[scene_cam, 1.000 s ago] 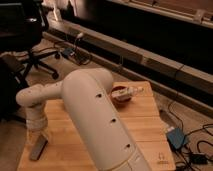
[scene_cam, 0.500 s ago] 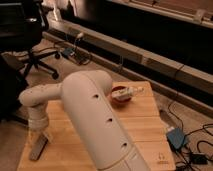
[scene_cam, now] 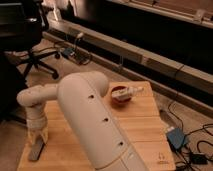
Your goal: Place the eraser on the white sponge
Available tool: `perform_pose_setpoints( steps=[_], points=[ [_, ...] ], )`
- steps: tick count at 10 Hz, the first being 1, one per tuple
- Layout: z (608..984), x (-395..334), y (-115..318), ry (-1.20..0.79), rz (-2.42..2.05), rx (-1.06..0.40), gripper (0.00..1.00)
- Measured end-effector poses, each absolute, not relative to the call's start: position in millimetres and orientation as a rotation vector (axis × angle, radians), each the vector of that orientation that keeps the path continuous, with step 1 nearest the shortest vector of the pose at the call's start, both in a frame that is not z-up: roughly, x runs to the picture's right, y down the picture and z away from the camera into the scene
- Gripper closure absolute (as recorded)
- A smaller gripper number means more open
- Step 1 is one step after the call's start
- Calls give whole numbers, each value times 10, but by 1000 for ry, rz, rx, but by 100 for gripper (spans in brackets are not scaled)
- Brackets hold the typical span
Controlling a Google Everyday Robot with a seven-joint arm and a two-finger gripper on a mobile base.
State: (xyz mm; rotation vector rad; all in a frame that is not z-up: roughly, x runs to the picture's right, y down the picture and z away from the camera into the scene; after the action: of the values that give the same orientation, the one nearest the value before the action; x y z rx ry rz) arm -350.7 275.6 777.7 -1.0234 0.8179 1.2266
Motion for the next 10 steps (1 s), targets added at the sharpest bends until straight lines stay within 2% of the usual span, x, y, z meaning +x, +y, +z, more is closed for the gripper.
perform_pose_setpoints(
  steps=[1, 2, 10],
  points=[
    [7783, -3496, 2741, 821, 1223, -1022, 98],
    [7794, -3471, 2716, 824, 1220, -1017, 100],
    [7777, -2586, 2040, 786, 1305, -1033, 100]
  ],
)
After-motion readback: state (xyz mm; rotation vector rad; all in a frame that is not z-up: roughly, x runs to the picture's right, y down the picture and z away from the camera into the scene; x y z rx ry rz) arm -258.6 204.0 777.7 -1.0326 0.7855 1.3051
